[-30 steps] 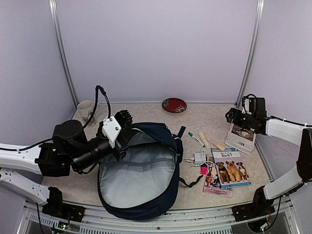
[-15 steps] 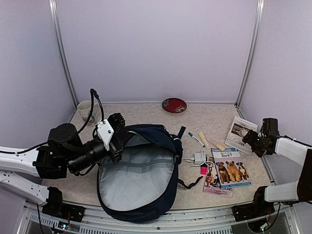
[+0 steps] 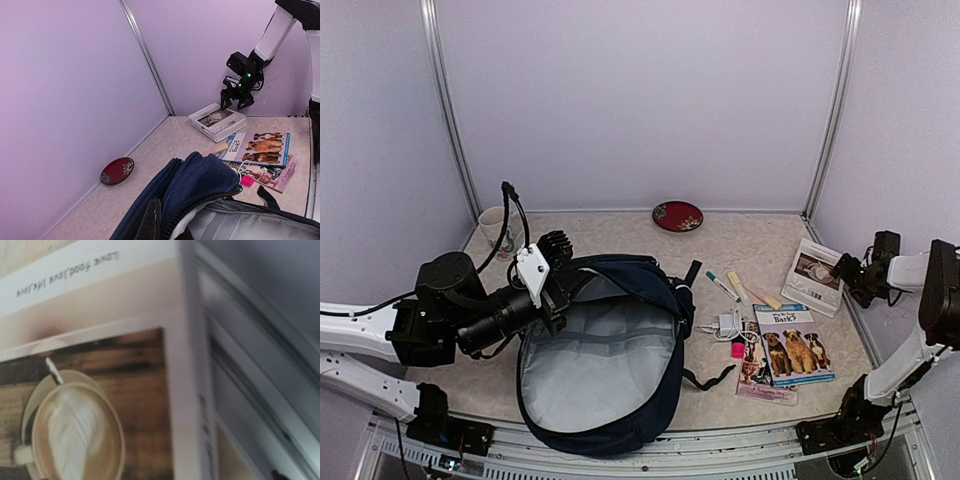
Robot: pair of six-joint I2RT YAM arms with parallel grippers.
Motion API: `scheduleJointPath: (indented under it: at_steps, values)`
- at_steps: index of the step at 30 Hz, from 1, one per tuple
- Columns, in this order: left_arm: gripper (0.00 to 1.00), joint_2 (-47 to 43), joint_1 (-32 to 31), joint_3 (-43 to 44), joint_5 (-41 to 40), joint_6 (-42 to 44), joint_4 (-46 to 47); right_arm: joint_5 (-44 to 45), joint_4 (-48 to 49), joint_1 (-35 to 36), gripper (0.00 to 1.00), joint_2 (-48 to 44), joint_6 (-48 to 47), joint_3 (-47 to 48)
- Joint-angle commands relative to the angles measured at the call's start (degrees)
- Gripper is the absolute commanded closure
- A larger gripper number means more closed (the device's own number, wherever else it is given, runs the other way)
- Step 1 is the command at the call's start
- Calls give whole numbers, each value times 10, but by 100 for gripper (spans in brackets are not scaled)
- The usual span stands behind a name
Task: Pack the student bag
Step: Adjust the book at the corner of the board.
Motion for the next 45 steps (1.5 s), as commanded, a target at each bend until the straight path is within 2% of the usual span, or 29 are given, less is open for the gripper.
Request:
scheduleJointPath:
  at_steps: [1, 4, 7, 11, 15, 23, 26, 28, 31, 33, 35, 38, 45]
  values:
    - [100, -8, 10, 17, 11, -8, 63, -64, 4, -4, 10, 71, -64, 49]
    - [100, -10, 16, 17, 15, -13, 60, -104, 7, 10, 19, 109, -93, 71]
    - [100, -8, 25, 18, 20, -16, 57, -50, -42, 78, 20, 141, -158, 121]
    - [100, -11, 31, 20, 23, -19, 53, 12, -95, 138, 22, 172, -184, 164]
    - [100, -17, 33, 20, 25, -20, 49, 84, -125, 180, 22, 169, -207, 175]
    - [100, -18, 37, 19, 30, -22, 42, 140, -163, 200, 21, 96, -197, 184]
    - [100, -23, 37, 15, 30, -24, 45, 176, -150, 212, 21, 33, -134, 151]
    - [100, -25, 37, 12, 29, -25, 49, 123, -102, 212, 23, -26, -60, 92]
    - [100, -27, 38, 11, 29, -26, 51, 23, 35, 213, 31, -128, 106, -37]
    - [100, -26, 38, 12, 33, -26, 51, 8, 103, 213, 37, -162, 210, -104]
    - [100, -27, 38, 12, 35, -28, 50, 7, 133, 215, 41, -169, 270, -137]
    - [100, -32, 37, 10, 36, -30, 46, 9, 134, 227, 39, -144, 285, -139]
    - [100, -44, 37, 4, 31, -35, 47, 53, 137, 234, 24, -44, 271, -100]
